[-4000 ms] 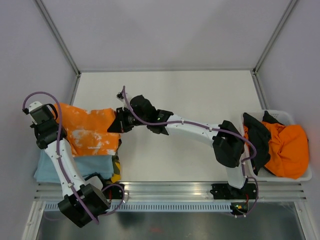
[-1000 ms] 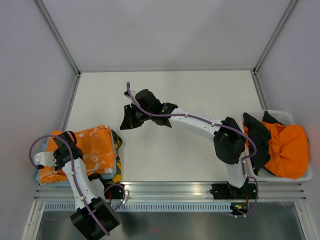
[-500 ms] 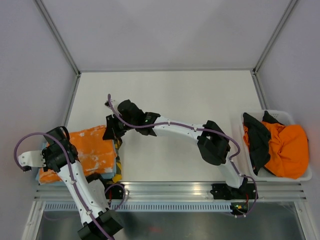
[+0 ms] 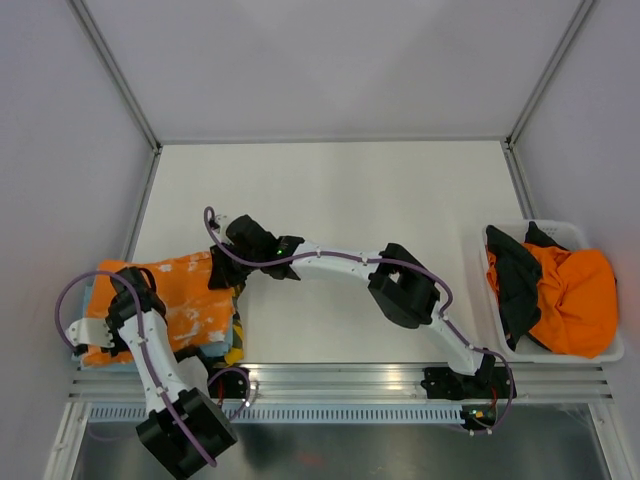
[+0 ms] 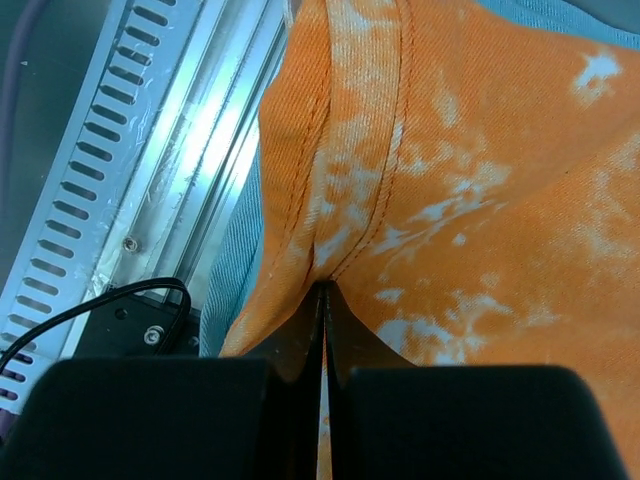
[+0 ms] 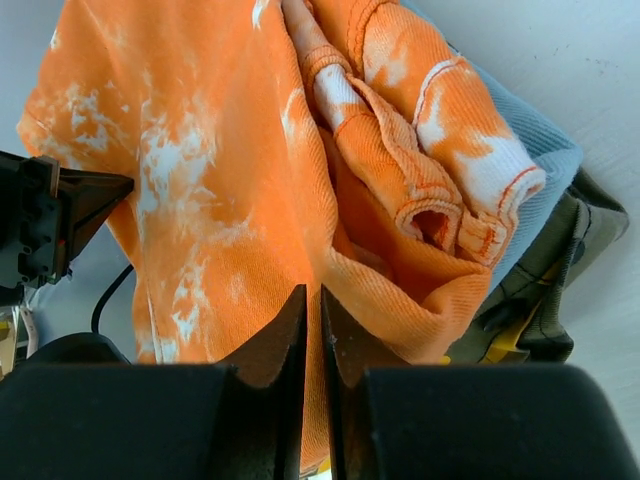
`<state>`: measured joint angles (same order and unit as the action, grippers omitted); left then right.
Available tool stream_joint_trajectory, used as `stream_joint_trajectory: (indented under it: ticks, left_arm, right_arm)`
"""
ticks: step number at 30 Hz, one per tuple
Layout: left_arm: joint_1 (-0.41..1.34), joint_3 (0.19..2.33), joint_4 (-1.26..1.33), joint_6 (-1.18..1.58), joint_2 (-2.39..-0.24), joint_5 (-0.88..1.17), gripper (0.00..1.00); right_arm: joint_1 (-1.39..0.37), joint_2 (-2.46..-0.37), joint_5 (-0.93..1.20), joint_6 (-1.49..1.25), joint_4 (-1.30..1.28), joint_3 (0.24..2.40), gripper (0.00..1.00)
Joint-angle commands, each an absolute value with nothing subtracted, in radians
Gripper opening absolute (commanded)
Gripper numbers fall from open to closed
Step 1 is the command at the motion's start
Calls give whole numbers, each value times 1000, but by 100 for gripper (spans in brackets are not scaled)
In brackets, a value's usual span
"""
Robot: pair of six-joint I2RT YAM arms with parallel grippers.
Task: Fold and stack the trousers
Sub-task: Neatly place the folded trousers to the corner
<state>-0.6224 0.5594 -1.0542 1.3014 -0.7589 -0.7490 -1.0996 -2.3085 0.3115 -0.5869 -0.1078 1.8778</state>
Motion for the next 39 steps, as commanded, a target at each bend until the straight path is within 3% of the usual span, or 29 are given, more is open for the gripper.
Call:
stream_joint_trajectory:
  ticks: [1, 6, 8, 9, 11, 12, 13, 15, 16, 19, 27, 34, 39]
  left_arm:
    - [-630, 626, -1075, 1376, -801, -759, 2]
    - [-629, 813, -1054, 1159, -733, -769, 2]
    - [-624, 917, -938, 1013, -709, -706, 7]
    - [-618, 961, -918, 892, -716, -645, 14]
    - [-604, 1083, -844, 772, -729, -542, 20]
    - [-600, 1101, -794, 639, -723, -459, 30]
    - [-592, 1121, -685, 585, -719, -273, 36]
    - [-554, 1134, -605, 488, -719, -95, 70]
    - [-543, 1141, -569, 468, -732, 104, 90]
    - [-509, 1175, -462, 474, -787, 364, 100]
    - [-355, 1319, -489, 307, -965, 403, 100]
    - [-180, 1304, -462, 261, -1058, 413, 100]
    - [-124, 1289, -436, 265, -1120, 437, 100]
  right_arm:
    - [-1088, -2257, 245, -537, -132, 1870, 15]
    - [-1054, -2149, 308, -526, -141, 1879, 20]
    - [-1031, -2079, 339, -506, -144, 1876, 31]
    - [-1004, -2051, 341, -496, -155, 1878, 37]
    - [-968, -1981, 342, -450, -170, 1885, 60]
    - [-928, -1958, 338, -431, -202, 1891, 71]
    - [-905, -1918, 309, -414, -221, 1904, 90]
    - [-830, -1884, 276, -384, -273, 1911, 98]
    - [-803, -1852, 269, -380, -288, 1911, 98]
    - [-674, -1789, 261, -411, -324, 1872, 98]
    - [-335, -1620, 197, -454, -351, 1648, 98]
    - [-299, -1399, -159, -319, -279, 1427, 98]
    - [-299, -1312, -251, -276, -169, 1315, 98]
